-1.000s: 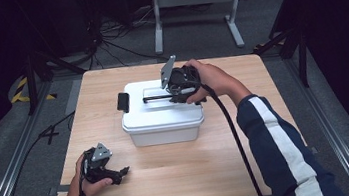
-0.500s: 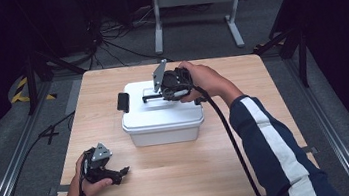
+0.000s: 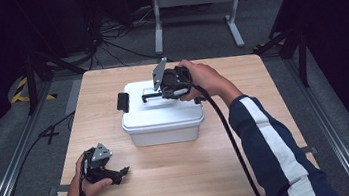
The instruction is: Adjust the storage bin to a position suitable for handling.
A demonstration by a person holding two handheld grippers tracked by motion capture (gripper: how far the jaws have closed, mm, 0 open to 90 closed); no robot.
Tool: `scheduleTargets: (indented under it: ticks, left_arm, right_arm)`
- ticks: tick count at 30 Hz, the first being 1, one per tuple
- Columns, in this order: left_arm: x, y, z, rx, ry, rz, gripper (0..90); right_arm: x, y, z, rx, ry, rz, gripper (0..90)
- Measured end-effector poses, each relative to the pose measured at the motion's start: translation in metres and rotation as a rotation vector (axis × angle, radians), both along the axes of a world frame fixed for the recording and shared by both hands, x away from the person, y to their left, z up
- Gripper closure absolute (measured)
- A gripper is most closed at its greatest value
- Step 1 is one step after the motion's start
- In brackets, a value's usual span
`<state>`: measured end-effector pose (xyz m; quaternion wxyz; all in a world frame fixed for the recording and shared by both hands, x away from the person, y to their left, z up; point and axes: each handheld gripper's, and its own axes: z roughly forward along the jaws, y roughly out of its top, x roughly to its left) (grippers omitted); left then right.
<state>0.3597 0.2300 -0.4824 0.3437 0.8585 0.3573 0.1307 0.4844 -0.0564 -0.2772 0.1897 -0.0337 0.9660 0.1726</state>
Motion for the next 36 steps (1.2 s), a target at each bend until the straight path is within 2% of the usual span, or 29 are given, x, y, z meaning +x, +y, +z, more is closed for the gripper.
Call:
scheduleTargets:
  ticks: [21, 33, 35, 36]
  left_arm:
    - [0.0, 0.0, 0.0, 0.0, 0.0, 0.0, 0.7]
    - [0.0, 0.0, 0.0, 0.001, -0.001, -0.001, 0.7]
    - [0.0, 0.0, 0.0, 0.0, -0.001, 0.0, 0.7]
    - [0.0, 0.0, 0.0, 0.0, -0.001, 0.0, 0.7]
  right_arm:
    - [-0.004, -0.009, 0.016, 0.046, -0.039, -0.005, 84.5]
    - [-0.009, -0.025, 0.03, 0.076, -0.058, -0.005, 84.5]
    - [-0.008, -0.032, 0.033, 0.082, -0.068, 0.014, 84.5]
    - [-0.01, -0.034, 0.034, 0.083, -0.064, -0.006, 84.4]
